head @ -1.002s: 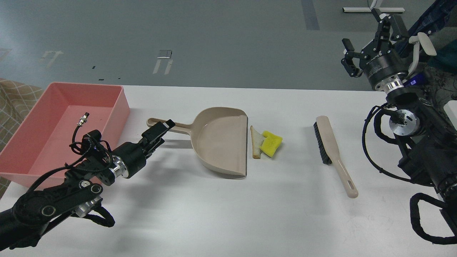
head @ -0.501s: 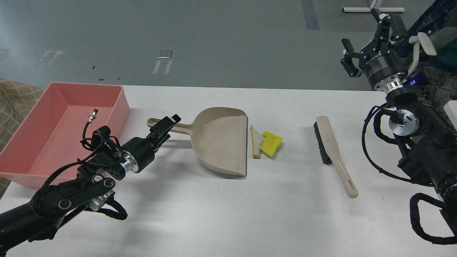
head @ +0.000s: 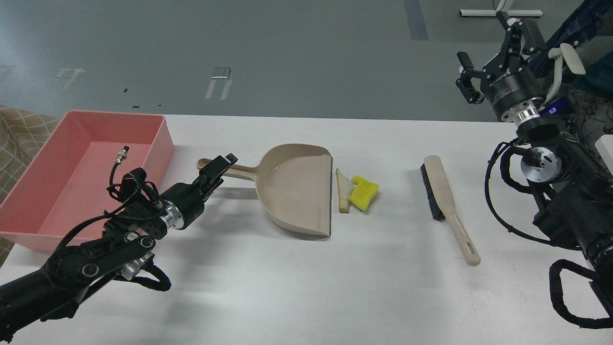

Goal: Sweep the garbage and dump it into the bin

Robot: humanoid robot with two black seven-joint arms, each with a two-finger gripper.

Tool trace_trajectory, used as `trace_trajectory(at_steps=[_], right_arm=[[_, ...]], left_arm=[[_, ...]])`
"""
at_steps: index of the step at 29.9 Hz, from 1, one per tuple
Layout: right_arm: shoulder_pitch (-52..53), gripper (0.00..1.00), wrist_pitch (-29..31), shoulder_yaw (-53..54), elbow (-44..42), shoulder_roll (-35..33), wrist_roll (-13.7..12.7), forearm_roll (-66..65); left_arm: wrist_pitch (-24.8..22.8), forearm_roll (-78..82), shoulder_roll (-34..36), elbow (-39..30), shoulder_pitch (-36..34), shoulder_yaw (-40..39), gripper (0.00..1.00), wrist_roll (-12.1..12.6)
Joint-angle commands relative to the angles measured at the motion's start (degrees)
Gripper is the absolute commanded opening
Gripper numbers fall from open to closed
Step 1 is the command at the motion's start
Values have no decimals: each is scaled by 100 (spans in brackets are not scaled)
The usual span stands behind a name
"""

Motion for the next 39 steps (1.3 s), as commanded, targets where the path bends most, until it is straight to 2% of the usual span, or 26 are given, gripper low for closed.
trace_trajectory(at_steps=[1,9,15,18,20,21,22,26,29,30,33,39], right_arm=[[8,100,0,-59,8,-9,0,0],[8,100,0,-59,16,0,0,0],[0,100,0,-59,16,-9,0,0],[8,100,0,-59,16,-9,0,0],[8,100,0,-59,16,-9,0,0],[8,100,0,-59,16,-9,0,0],[8,100,0,-59,16,-9,0,0],[8,100,-8,-59,16,-17,0,0],[17,100,-8,-50,16,-18,0,0],[17,100,-8,-59,16,-18,0,0],[17,100,-8,-59,16,-18,0,9],[26,100,-8,-59,16,-52,0,0]], left_arm=[[2,0,-1,0,-44,-1,82,48],[2,-9,-1,0,-88,-19,76,57],[2,-9,-1,0,-97,-19,62,74],[2,-9,-1,0,-123,-19,52,92],[2,-9,-1,0,-123,-10,42,135],[2,-9,-1,0,-123,-10,42,136],[2,-9,-1,0,-123,-19,36,153],[2,-9,-1,-9,-132,-19,28,153],[2,-9,-1,-9,-132,-19,11,179],[2,-9,-9,-17,-132,-27,0,267],[11,-53,-70,-26,-140,-62,0,478],[11,-79,-150,-35,-158,-80,0,417]])
